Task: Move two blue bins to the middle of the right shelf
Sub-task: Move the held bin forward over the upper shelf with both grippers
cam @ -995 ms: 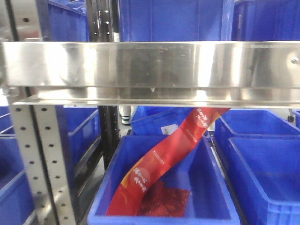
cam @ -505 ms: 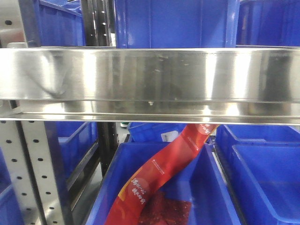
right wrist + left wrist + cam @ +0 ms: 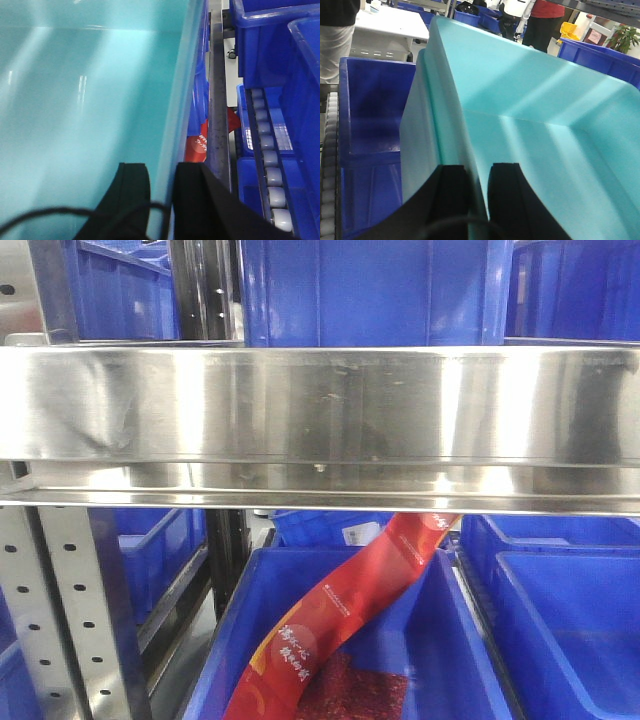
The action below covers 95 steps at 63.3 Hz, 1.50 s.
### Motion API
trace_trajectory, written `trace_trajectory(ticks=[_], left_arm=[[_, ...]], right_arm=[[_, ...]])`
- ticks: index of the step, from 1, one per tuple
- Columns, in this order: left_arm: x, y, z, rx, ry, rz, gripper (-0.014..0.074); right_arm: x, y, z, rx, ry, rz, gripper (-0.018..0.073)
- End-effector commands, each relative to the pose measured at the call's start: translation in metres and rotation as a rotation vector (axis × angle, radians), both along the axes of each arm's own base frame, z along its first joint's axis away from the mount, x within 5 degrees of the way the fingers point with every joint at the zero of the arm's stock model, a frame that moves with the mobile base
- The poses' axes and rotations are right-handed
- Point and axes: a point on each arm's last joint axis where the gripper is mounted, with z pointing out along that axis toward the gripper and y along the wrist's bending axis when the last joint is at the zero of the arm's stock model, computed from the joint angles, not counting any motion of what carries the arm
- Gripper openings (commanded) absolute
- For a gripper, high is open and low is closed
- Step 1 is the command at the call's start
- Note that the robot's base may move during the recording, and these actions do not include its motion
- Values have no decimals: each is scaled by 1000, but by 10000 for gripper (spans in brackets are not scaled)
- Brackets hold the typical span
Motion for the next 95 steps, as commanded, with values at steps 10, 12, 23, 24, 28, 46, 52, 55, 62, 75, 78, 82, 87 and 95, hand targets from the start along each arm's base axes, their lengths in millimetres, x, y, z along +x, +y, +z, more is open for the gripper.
trace_trajectory(ticks=[10, 12, 23, 24, 28, 46, 52, 55, 62, 75, 78, 82, 87, 95], left_arm=[[-14, -7, 15, -115, -17, -63, -111], [-14, -7, 15, -115, -17, -63, -111], [-14, -7, 15, -115, -17, -63, -111], [-14, -7, 15, -115, -17, -63, -111], [-14, -7, 15, -115, -17, -63, -111], [-14, -7, 15, -117, -16, -64, -111], [-15, -8, 15, -122, -3, -73, -111], [-17, -9, 10, -99, 42, -90, -111], [-21, -9, -2, -2, 149, -117, -111], [-24, -3, -19, 170, 259, -102, -111], [-25, -1, -22, 205, 278, -94, -111], [-24, 2, -26, 256, 294, -71, -111], [-22, 4, -33, 296, 313, -54, -111], [-17, 3, -45, 334, 340, -39, -111]], right_arm=[[-5, 6, 21, 103, -134, 25, -154], [-5, 6, 21, 103, -134, 25, -154], [-5, 6, 21, 103, -134, 25, -154], [-5, 6, 21, 103, -134, 25, -154], [-5, 6, 21, 103, -134, 25, -154], [-5, 6, 22, 105, -142, 23, -154], [-5, 6, 21, 104, -138, 24, -154], [-6, 7, 19, 99, -114, 30, -154], [-9, 8, 12, 79, -35, 50, -154], [-2, 11, -8, 44, 124, 79, -154], [2, 12, -15, 37, 163, 83, -154], [8, 13, -24, 33, 197, 84, -154], [14, 14, -36, 28, 239, 83, -154], [24, 15, -54, 22, 297, 80, -154]])
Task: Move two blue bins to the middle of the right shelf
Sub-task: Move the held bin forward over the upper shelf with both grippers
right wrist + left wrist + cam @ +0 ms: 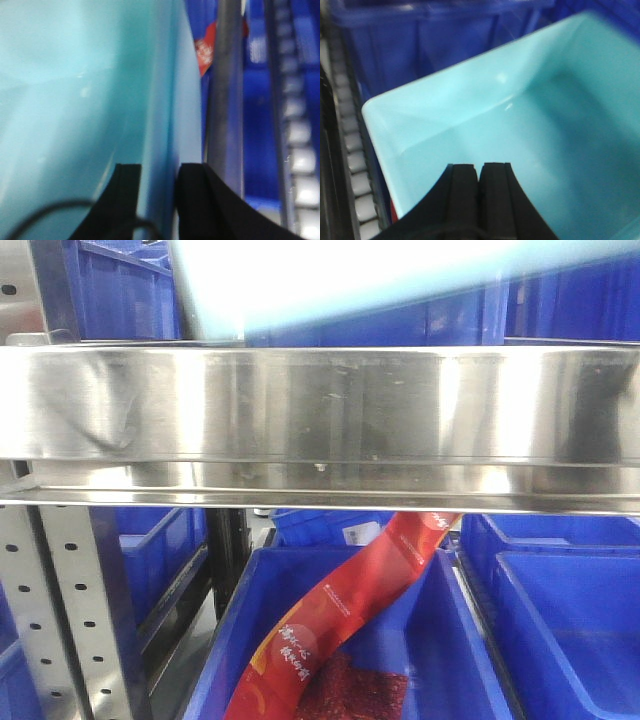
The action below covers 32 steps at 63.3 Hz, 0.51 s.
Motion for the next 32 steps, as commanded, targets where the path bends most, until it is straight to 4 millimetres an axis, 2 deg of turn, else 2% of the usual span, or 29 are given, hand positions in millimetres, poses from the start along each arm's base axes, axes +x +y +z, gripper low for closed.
trace_trajectory(ticks=[1, 9, 14, 17, 22, 26, 27, 32], left_arm=[[-1, 1, -4, 19, 7, 4, -111], [5, -2, -17, 48, 41, 6, -109], [6, -3, -19, 51, 47, 6, -77], [6, -3, -19, 51, 47, 6, -32], [5, -2, -18, 50, 45, 6, 104], [4, -1, -16, 48, 41, 6, 274], [4, -1, -16, 47, 40, 6, 330], [1, 0, -12, 40, 29, 7, 557]], right_arm=[[4, 5, 6, 76, -72, -12, -154], [14, 5, -5, 69, -58, -19, -147], [17, 6, -8, 68, -49, -20, -49], [17, 6, -7, 68, -51, -20, 73], [18, 6, -6, 72, -69, -25, 329], [19, 6, -3, 76, -88, -28, 552], [19, 6, -3, 74, -92, -29, 583], [19, 5, 2, 72, -111, -28, 567]])
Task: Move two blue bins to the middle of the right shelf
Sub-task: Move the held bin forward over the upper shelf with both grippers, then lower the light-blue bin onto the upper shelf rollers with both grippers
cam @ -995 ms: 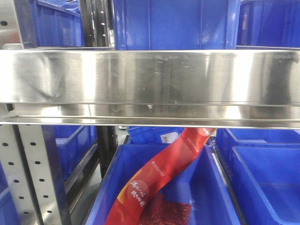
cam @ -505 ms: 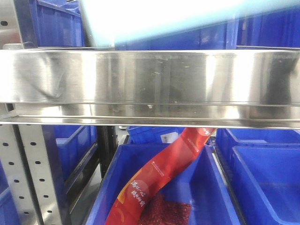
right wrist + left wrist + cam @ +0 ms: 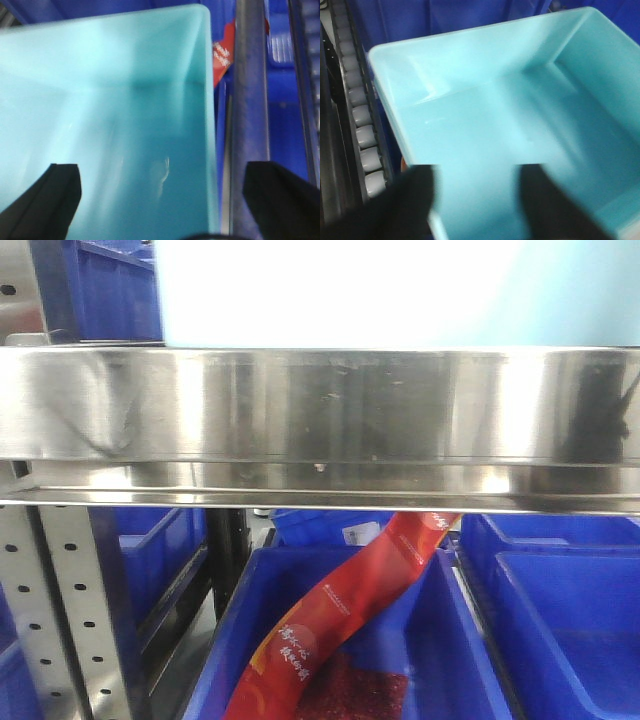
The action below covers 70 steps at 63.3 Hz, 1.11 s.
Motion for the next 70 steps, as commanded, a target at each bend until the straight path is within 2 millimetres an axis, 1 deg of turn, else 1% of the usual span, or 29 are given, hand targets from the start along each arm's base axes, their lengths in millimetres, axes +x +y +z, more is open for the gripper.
trace_trajectory(ticks=[1, 3, 4, 14, 19, 22, 27, 34, 40, 46, 50, 56, 61, 64, 68, 70], left_arm=[[-5, 2, 8, -18, -24, -1, 589], [-8, 4, 11, -23, -32, -1, 627], [-9, 5, 12, -25, -35, -1, 618], [-27, 17, 32, -46, -91, 5, 482], [-37, 25, 42, -44, -129, 16, 422], [-42, 30, 48, -38, -155, 27, 391], [-50, 40, 56, -18, -195, 49, 331], [-57, 48, 60, 18, -213, 72, 234], [-61, 56, 62, 58, -214, 95, 131], [-63, 61, 64, 95, -234, 122, -9], [-65, 65, 64, 110, -244, 134, -110], [-69, 68, 63, 110, -250, 136, -111], [-75, 72, 61, 101, -269, 133, -111], [-79, 74, 58, 92, -283, 129, -111], [-88, 78, 51, 73, -313, 126, -111], [-92, 81, 48, 63, -326, 125, -111]], right_arm=[[-3, -1, 12, 10, -60, -7, 564], [-4, -1, 16, 12, -71, -7, 559], [-4, -1, 17, 13, -75, -7, 559], [-17, -3, 38, 23, -143, -8, 557], [-28, -5, 48, 27, -179, -9, 512], [-33, -6, 52, 25, -194, -8, 461], [-43, -7, 60, 20, -225, -4, 326], [-54, -9, 68, 17, -249, -1, 122], [-63, -11, 70, -14, -274, 22, -15], [-72, -14, 66, -42, -280, 11, -120], [-79, -17, 59, -63, -287, -1, -155], [-87, -21, 43, -90, -285, -16, -151], [-95, -23, 24, -107, -265, -16, -151], [-99, -24, 16, -115, -272, -14, -151], [-106, -26, 0, -125, -277, -16, -151], [-111, -27, -4, -123, -288, -21, -151]])
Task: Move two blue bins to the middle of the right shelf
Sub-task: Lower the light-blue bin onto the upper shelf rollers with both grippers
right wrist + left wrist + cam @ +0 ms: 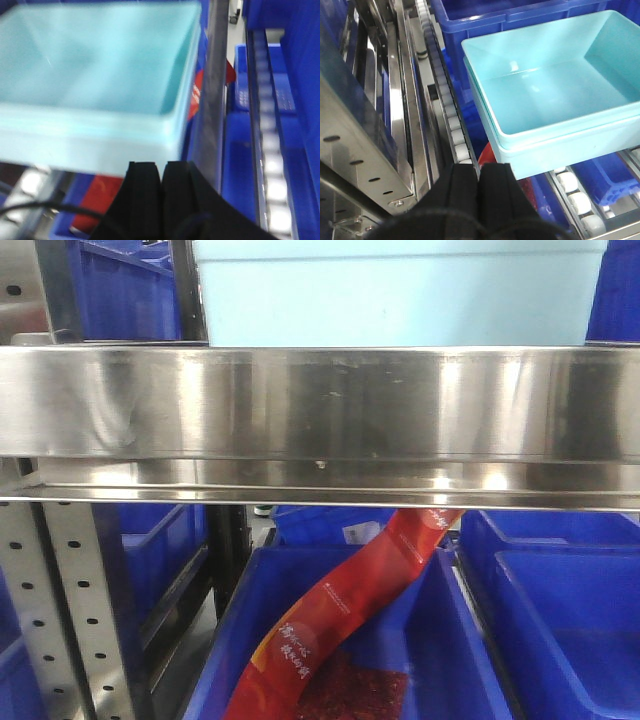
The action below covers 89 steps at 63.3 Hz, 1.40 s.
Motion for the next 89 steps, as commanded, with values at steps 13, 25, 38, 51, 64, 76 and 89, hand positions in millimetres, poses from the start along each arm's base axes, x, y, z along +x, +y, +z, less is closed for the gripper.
trace_trajectory(ticks=[13, 25, 38, 51, 64, 76, 89], left_arm=[[-44, 23, -41, -152, -148, -12, -111], [-80, 43, -83, -243, -220, -27, -111], [-117, 63, -129, -323, -313, -52, -111], [-142, 77, -165, -366, -404, -78, -111], [-147, 80, -177, -348, -412, -79, -111], [-147, 80, -177, -348, -412, -79, -111], [-147, 80, -177, -348, -412, -79, -111]], right_arm=[[-41, -11, -43, -30, -162, -28, -151], [-72, -17, -64, -52, -251, -29, -151], [-106, -23, -87, -52, -317, -33, -151], [-138, -28, -104, -32, -436, -47, -151], [-149, -30, -103, -20, -504, -55, -151], [-149, -30, -103, -20, -504, -55, -151], [-149, -30, -103, -20, -504, -55, -151]])
